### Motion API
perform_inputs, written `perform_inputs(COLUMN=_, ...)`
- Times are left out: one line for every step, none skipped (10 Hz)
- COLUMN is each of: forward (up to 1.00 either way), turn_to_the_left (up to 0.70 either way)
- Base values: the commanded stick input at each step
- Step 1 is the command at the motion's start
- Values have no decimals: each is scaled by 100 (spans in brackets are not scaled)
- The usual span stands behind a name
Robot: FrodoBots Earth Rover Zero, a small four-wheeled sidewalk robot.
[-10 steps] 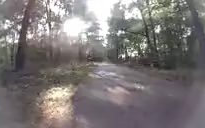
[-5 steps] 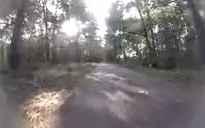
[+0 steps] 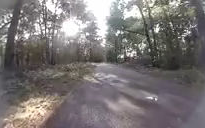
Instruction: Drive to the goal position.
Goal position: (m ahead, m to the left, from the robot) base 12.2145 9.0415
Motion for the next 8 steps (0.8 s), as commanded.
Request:
perform_inputs(forward=70, turn_to_the_left=-1)
perform_inputs(forward=70, turn_to_the_left=0)
perform_inputs(forward=70, turn_to_the_left=1)
perform_inputs(forward=70, turn_to_the_left=27)
perform_inputs(forward=70, turn_to_the_left=32)
perform_inputs(forward=70, turn_to_the_left=1)
perform_inputs(forward=70, turn_to_the_left=0)
perform_inputs(forward=70, turn_to_the_left=-1)
